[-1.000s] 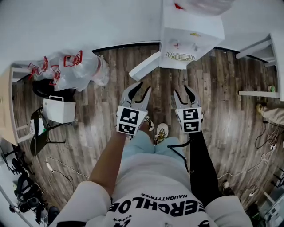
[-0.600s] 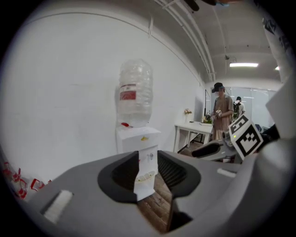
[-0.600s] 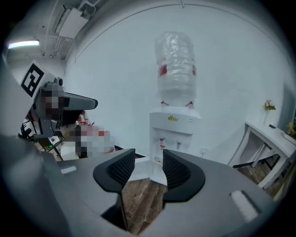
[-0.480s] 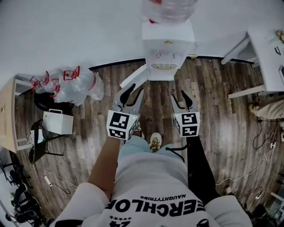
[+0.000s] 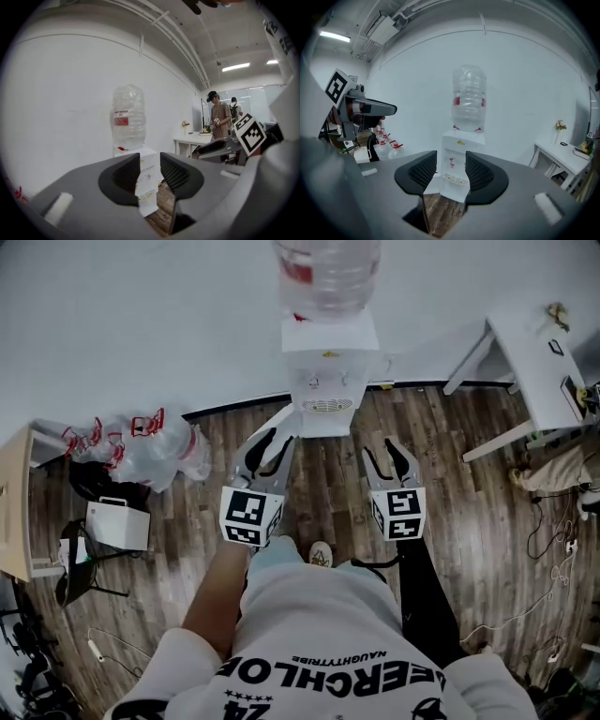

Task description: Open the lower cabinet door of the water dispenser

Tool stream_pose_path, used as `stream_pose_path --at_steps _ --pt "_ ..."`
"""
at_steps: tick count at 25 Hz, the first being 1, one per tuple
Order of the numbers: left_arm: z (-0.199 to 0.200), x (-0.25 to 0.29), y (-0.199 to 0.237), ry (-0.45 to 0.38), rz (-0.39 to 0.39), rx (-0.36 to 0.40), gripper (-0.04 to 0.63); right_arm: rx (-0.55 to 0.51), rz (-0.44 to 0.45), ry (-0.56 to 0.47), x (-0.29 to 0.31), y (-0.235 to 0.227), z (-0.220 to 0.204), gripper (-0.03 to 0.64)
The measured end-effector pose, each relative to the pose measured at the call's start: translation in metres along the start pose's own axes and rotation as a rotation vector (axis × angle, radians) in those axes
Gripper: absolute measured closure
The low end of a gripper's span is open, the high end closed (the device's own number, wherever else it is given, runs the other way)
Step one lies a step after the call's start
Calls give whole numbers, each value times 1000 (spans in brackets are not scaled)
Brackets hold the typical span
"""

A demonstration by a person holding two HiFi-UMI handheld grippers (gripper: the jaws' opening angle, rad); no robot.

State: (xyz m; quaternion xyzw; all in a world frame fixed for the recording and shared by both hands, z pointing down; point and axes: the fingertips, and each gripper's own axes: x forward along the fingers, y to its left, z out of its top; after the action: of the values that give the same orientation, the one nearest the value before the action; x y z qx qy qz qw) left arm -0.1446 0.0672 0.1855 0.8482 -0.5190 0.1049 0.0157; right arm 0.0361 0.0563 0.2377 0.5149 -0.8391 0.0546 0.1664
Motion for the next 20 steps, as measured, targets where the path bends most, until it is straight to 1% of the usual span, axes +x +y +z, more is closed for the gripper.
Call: stream_pose_path --at_steps 5,8,12,16,20 --pt "27 -8 -12 -46 -40 23 456 -5 -17 -58 -18 -1 25 445" --pt "35 -10 -10 -63 -40 32 456 7 -17 -91 -21 2 38 443" --pt "35 -13 -3 -58 -29 28 456 -37 -14 -99 -18 10 46 443" --pt "37 -14 4 -59 -21 33 456 -47 -11 -111 -16 13 52 443" --pt "35 -14 7 -55 -14 32 456 -44 -8 -111 -15 13 49 443"
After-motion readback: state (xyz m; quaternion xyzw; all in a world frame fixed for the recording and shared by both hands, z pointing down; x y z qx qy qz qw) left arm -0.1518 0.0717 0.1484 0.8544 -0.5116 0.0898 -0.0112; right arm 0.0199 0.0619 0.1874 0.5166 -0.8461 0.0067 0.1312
